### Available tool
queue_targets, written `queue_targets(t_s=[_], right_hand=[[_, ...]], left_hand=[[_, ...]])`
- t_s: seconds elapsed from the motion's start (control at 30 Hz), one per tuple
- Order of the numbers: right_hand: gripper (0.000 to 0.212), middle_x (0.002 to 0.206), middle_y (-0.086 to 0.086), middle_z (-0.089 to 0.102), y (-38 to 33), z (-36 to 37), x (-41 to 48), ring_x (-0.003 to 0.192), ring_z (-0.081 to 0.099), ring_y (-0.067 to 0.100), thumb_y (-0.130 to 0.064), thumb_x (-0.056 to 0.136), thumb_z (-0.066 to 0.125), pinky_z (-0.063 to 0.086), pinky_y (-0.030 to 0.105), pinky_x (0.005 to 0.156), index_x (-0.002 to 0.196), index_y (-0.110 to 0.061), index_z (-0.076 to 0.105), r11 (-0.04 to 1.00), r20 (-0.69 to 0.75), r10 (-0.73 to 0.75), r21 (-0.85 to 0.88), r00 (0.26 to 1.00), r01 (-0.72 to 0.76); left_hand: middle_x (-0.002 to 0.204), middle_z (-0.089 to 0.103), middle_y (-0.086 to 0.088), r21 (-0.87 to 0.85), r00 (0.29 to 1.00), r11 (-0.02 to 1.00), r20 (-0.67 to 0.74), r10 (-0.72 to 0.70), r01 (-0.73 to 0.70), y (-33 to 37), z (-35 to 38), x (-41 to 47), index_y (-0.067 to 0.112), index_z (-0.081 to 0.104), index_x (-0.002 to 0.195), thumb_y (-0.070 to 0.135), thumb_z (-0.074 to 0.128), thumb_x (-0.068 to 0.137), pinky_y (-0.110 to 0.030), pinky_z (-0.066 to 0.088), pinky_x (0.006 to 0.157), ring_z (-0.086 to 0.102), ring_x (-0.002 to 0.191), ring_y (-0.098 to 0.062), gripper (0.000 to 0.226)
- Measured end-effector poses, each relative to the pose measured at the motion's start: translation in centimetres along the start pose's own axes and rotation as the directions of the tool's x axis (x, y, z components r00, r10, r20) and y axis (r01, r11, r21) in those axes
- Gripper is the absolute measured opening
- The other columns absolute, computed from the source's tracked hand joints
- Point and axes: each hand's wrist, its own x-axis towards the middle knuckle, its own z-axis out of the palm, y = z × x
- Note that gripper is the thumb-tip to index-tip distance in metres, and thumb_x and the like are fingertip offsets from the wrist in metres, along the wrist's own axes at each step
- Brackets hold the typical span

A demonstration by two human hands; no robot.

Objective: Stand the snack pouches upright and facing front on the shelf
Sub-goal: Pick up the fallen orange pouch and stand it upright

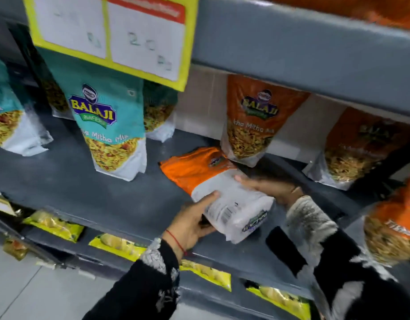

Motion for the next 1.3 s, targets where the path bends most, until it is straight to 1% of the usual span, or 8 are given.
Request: queue_targets(t_s=[0.1, 0.23, 0.5, 0.67, 0.8, 1.1, 1.2, 1.3], right_hand=[[0.028, 0.110, 0.014, 0.067, 1.0, 1.2, -2.3, 0.092, 0.067, 0.018, -0.017, 0.084, 0.060, 0.056, 0.021, 0.072, 0.108, -0.004, 0.063, 0.988, 0.089, -0.002, 0.157, 0.996, -0.012], [0.025, 0.098, 0.004, 0.072, 1.9, 2.3, -4.3, 0.085, 0.068, 0.016, -0.012, 0.075, 0.069, 0.057, 0.022, 0.072, 0.100, -0.012, 0.065, 0.965, -0.189, -0.209, 0.121, 0.959, 0.234], [0.054, 0.090, -0.015, 0.064, 3.2, 3.1, -1.6, 0.076, 0.064, -0.007, -0.002, 0.061, 0.079, 0.055, 0.018, 0.070, 0.093, -0.032, 0.047, 0.894, -0.692, -0.311, 0.019, 0.652, 0.447], [0.063, 0.094, -0.012, 0.062, 4.7, 4.9, -0.5, 0.083, 0.061, -0.002, -0.008, 0.062, 0.080, 0.053, 0.025, 0.078, 0.111, -0.017, 0.042, 0.905, -0.791, -0.227, 0.044, 0.567, 0.423], [0.062, 0.092, -0.005, 0.045, 5.1, 8.0, -1.4, 0.082, 0.047, 0.017, -0.023, 0.050, 0.085, 0.043, 0.025, 0.076, 0.095, -0.006, 0.046, 0.940, -0.933, -0.290, -0.236, 0.215, 0.245], [0.066, 0.112, 0.018, 0.058, 5.9, 11.9, -0.5, 0.103, 0.052, 0.029, -0.050, 0.068, 0.051, 0.043, 0.039, 0.087, 0.118, -0.006, 0.048, 0.968, -0.794, -0.227, -0.247, 0.564, 0.041], [0.066, 0.109, 0.007, 0.066, 6.6, 7.2, -1.9, 0.096, 0.062, 0.014, -0.030, 0.052, 0.086, 0.052, 0.029, 0.086, 0.109, -0.012, 0.056, 0.983, -0.613, -0.144, -0.001, 0.777, 0.182], [0.055, 0.104, 0.008, 0.067, 6.3, 2.7, -2.3, 0.091, 0.064, 0.013, -0.006, 0.052, 0.085, 0.053, 0.031, 0.087, 0.099, -0.014, 0.058, 0.993, -0.588, -0.107, -0.027, 0.802, 0.113]], left_hand=[[0.087, 0.075, 0.001, 0.122, 0.996, 0.992, 0.093, 0.014, -0.025, -0.5, -0.7, -1.0, 0.017, 0.061, 0.111, 0.026, 0.073, 0.070, -0.027, 0.059, 0.059, 0.071, 0.074, -0.011, 0.044], [0.086, 0.075, 0.010, 0.306, 0.968, 0.927, 0.191, 0.162, -0.216, 0.7, -0.9, -2.0, 0.022, 0.056, 0.110, 0.008, 0.081, 0.058, -0.026, 0.057, 0.055, 0.071, 0.079, -0.010, 0.060], [0.123, 0.058, -0.013, 0.617, 0.880, 0.627, 0.317, 0.354, -0.475, 6.8, 0.8, 5.6, 0.009, 0.044, 0.122, -0.013, 0.072, 0.064, -0.041, 0.047, 0.098, 0.055, 0.114, -0.027, 0.069], [0.121, 0.054, -0.008, 0.583, 0.892, 0.676, 0.318, 0.320, -0.450, 5.4, 0.0, 7.8, 0.008, 0.042, 0.125, -0.015, 0.063, 0.073, -0.042, 0.040, 0.104, 0.051, 0.115, -0.025, 0.061], [0.117, 0.056, -0.005, 0.508, 0.878, 0.717, 0.291, 0.380, -0.478, 4.1, -0.1, 7.1, 0.016, 0.046, 0.118, -0.012, 0.062, 0.076, -0.038, 0.044, 0.099, 0.053, 0.108, -0.021, 0.053], [0.091, 0.067, 0.038, 0.353, 0.813, 0.752, 0.046, 0.580, -0.556, -3.8, 1.5, -1.0, 0.028, 0.061, 0.112, 0.041, 0.056, 0.065, -0.009, 0.045, 0.081, 0.060, 0.092, 0.012, 0.049], [0.073, 0.074, 0.009, 0.342, 0.771, 0.762, -0.141, 0.621, -0.550, -2.6, -0.3, 1.0, 0.024, 0.065, 0.085, 0.017, 0.060, 0.073, -0.020, 0.048, 0.072, 0.060, 0.067, 0.008, 0.015], [0.105, 0.071, -0.004, 0.419, 0.816, 0.791, -0.172, 0.551, -0.446, 0.8, -1.3, 5.3, 0.008, 0.057, 0.113, 0.000, 0.053, 0.080, -0.032, 0.042, 0.090, 0.060, 0.090, -0.008, 0.035]])
